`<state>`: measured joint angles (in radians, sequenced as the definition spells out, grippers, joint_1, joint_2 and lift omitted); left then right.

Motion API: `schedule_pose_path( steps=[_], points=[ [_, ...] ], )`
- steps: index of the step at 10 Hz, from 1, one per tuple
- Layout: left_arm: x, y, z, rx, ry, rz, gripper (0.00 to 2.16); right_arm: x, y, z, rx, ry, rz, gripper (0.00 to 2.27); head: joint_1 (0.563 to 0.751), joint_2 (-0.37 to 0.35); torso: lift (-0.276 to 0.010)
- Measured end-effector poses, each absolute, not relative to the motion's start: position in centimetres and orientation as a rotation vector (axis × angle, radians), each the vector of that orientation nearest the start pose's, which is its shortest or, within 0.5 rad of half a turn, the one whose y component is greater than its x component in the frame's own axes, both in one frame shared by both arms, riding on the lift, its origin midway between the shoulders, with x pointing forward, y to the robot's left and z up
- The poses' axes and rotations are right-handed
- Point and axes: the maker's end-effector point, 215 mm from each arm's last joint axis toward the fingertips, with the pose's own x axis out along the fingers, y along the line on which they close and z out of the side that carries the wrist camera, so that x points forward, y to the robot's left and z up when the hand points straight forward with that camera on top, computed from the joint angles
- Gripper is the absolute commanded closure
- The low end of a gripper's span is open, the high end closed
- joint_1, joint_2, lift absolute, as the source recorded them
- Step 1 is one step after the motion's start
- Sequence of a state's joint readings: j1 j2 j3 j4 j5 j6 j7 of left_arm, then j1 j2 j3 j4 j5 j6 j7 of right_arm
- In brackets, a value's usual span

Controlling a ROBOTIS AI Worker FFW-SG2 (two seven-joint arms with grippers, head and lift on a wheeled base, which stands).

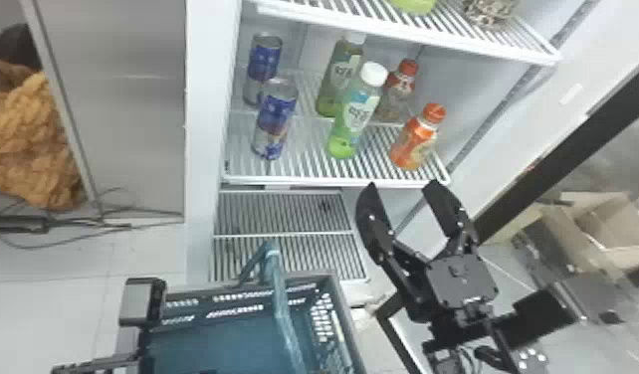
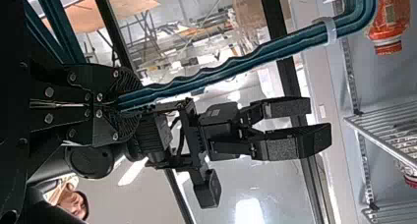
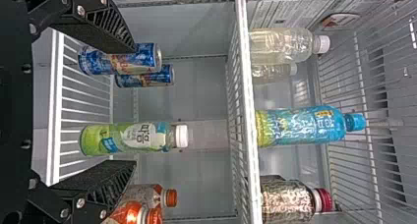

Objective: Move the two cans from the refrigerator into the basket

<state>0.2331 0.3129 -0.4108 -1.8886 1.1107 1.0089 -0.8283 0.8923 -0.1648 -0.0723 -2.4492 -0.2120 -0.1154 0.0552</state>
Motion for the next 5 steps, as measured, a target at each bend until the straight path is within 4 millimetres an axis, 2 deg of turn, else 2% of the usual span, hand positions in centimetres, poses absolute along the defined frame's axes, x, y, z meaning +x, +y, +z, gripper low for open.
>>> schedule_pose_path(
  steps=[3, 5],
  points=[
    [19.2, -8.7, -33.3, -1.131, 0.889, -1.553, 1.19, 35.0, -22.7, -23.4, 0.057, -0.095, 0.143, 0.21, 0.695, -0.350, -0.276],
    [19.2, -8.7, -33.3, -1.133, 0.888, -1.553, 1.19, 35.3, -22.5, -24.5, 0.055, -0.062, 0.149, 0.21, 0.695, -0.350, -0.276]
  ],
)
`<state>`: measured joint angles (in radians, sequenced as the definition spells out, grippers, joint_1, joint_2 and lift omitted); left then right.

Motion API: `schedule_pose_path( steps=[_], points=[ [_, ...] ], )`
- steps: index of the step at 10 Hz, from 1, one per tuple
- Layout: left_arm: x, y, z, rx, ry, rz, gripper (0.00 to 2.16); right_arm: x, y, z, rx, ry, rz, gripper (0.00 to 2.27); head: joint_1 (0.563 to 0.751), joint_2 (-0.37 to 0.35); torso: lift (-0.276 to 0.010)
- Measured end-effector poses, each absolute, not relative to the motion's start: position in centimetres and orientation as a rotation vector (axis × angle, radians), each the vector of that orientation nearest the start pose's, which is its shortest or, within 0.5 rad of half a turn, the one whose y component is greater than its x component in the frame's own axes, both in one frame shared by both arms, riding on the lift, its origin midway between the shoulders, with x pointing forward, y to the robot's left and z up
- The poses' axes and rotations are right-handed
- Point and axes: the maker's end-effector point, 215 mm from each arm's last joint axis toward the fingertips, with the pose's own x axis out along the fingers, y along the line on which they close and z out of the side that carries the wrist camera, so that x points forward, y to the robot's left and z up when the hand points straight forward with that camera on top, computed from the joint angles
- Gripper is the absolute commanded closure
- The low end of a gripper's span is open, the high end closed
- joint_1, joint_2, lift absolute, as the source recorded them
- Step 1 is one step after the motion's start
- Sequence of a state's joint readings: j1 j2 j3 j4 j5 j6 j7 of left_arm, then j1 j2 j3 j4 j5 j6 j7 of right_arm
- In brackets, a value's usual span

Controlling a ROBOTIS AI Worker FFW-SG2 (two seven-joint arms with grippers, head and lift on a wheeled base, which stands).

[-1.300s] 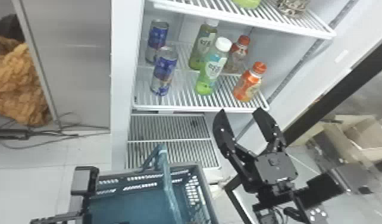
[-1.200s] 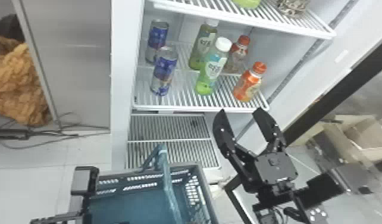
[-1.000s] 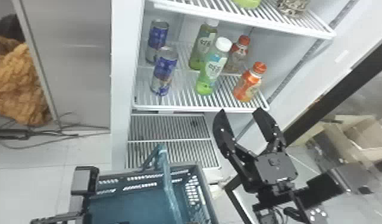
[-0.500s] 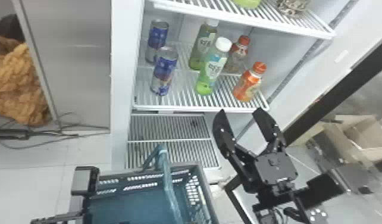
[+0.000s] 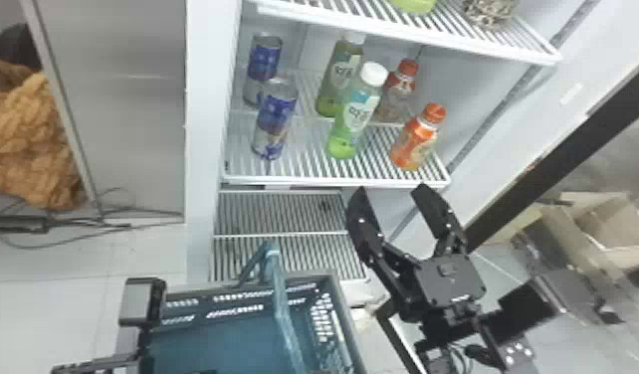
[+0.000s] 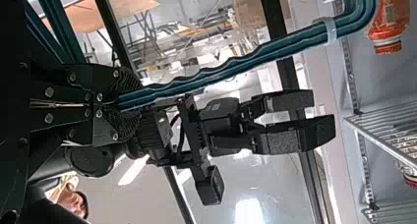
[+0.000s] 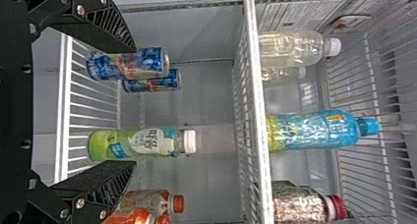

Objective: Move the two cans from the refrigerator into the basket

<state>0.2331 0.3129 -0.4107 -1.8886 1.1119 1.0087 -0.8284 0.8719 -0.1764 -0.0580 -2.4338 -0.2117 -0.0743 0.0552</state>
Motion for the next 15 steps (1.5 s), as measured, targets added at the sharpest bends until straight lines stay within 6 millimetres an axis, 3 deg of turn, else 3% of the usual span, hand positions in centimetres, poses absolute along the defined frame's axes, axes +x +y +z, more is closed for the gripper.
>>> schedule_pose_path(
  steps=[5, 10, 15],
  points=[
    [19.2, -8.6, -33.3, -1.134, 0.889, -1.552, 1.19, 37.2, -22.0, -26.6, 0.031, -0.037, 0.163, 0.22, 0.695, -0.350, -0.276],
    [19.5, -8.6, -33.3, -1.133, 0.885, -1.546, 1.19, 40.7, -20.4, -29.1, 0.029, -0.033, 0.215, 0.22, 0.695, -0.350, -0.276],
    [19.7, -8.7, -33.1, -1.133, 0.879, -1.543, 1.19, 44.2, -17.9, -29.7, 0.034, -0.059, 0.282, 0.22, 0.695, -0.350, -0.276]
  ],
)
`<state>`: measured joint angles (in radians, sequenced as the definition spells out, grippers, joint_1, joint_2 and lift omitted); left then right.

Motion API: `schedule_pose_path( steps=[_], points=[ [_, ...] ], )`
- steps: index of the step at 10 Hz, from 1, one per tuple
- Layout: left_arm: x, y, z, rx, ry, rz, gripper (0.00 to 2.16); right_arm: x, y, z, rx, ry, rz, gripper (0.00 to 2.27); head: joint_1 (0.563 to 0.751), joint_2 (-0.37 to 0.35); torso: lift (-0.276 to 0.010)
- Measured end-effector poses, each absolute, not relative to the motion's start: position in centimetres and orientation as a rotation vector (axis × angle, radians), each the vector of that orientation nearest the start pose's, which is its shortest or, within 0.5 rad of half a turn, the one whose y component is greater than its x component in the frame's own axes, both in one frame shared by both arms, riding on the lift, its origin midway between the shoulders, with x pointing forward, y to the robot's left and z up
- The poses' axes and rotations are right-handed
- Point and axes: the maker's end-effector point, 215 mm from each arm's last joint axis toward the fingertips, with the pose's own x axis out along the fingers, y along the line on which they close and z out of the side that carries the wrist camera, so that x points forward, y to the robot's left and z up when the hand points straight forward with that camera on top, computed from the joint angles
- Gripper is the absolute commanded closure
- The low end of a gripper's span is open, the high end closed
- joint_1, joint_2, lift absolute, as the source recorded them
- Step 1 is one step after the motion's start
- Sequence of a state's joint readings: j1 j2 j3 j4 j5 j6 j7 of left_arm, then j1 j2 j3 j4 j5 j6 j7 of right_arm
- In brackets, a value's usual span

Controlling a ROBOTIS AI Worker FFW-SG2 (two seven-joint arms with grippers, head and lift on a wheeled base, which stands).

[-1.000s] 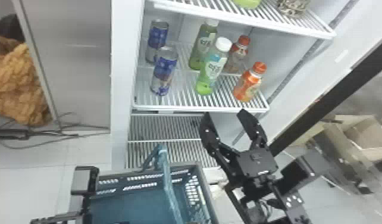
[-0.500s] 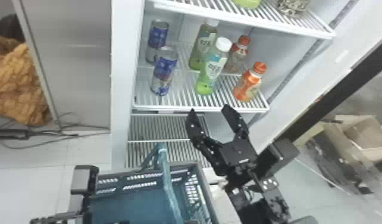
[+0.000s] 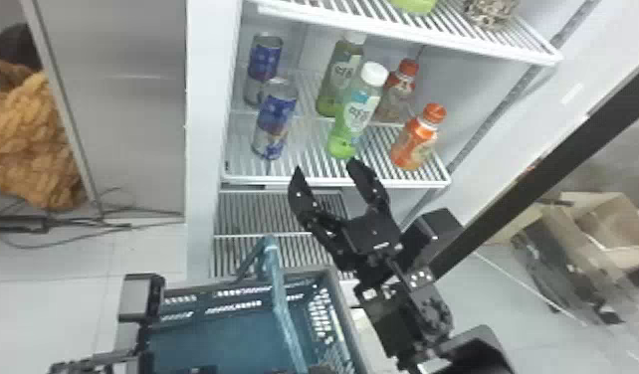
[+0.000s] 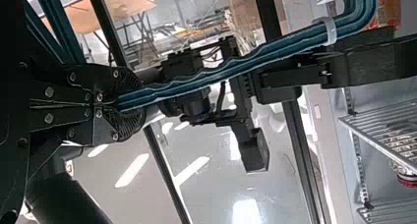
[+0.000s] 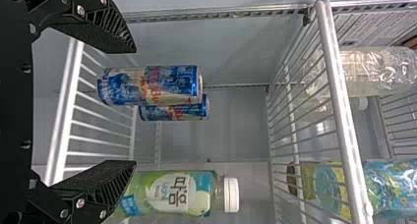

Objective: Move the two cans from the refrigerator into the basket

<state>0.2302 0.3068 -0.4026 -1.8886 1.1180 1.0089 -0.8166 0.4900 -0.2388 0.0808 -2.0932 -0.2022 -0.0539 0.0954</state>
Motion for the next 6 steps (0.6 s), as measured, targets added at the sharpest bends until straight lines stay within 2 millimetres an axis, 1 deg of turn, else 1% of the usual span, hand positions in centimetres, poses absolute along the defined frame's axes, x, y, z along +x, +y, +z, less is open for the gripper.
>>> schedule_pose_path(
  steps=[3, 6],
  points=[
    [19.7, -8.8, -33.0, -1.132, 0.879, -1.549, 1.19, 46.4, -16.2, -29.9, 0.033, -0.071, 0.317, 0.22, 0.695, -0.350, -0.276],
    [19.6, -8.9, -32.9, -1.129, 0.882, -1.555, 1.19, 48.9, -15.6, -30.8, 0.010, -0.068, 0.329, 0.22, 0.695, -0.350, -0.276]
  ],
)
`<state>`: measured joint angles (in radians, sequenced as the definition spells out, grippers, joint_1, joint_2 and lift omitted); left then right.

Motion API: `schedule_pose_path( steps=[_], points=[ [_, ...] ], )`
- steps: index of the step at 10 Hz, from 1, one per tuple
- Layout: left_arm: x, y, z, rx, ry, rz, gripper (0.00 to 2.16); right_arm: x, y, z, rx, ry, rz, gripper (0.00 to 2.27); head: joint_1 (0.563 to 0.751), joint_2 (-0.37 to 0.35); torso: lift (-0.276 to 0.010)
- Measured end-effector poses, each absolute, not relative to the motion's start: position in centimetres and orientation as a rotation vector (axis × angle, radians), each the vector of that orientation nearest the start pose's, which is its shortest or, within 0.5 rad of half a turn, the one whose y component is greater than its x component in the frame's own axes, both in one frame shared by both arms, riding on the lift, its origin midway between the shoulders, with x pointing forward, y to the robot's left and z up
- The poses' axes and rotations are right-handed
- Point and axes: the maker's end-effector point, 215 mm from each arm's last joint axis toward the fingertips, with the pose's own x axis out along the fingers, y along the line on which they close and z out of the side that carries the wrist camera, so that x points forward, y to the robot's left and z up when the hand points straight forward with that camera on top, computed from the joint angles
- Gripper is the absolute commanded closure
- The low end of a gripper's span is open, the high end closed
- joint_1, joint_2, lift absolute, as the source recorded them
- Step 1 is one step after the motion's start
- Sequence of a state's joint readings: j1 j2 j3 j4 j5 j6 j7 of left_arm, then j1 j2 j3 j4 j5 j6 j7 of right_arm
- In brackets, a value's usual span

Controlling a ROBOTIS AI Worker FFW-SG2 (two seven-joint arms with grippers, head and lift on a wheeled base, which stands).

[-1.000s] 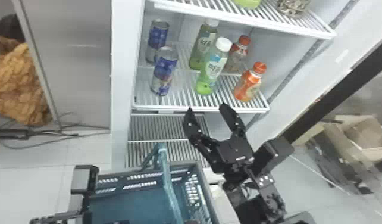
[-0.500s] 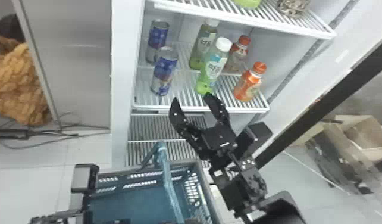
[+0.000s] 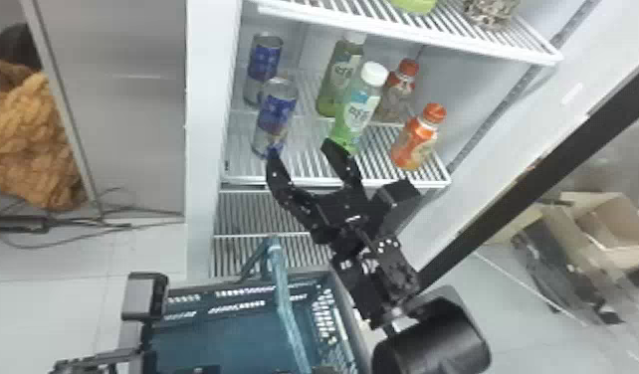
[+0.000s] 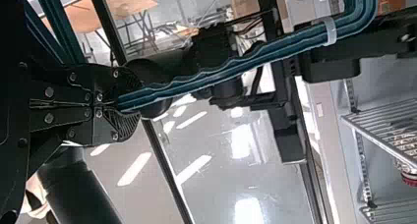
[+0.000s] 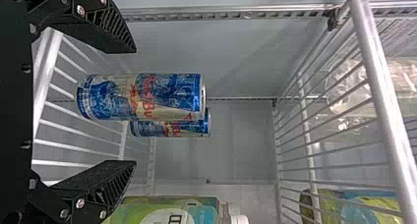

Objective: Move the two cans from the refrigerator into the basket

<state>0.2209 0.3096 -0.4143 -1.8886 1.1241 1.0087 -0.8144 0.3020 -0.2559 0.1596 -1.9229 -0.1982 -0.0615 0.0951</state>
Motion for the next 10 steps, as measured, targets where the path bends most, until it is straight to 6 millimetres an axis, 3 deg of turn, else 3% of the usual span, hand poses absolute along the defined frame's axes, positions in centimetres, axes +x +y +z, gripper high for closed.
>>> schedule_pose_path(
  steps=[5, 10],
  points=[
    [19.6, -8.9, -32.8, -1.132, 0.880, -1.557, 1.19, 52.0, -14.9, -30.3, -0.004, -0.100, 0.344, 0.22, 0.695, -0.350, -0.276],
    [19.5, -9.0, -32.7, -1.138, 0.881, -1.562, 1.19, 54.1, -12.8, -30.8, 0.025, -0.096, 0.383, 0.22, 0.695, -0.332, -0.276]
  ],
)
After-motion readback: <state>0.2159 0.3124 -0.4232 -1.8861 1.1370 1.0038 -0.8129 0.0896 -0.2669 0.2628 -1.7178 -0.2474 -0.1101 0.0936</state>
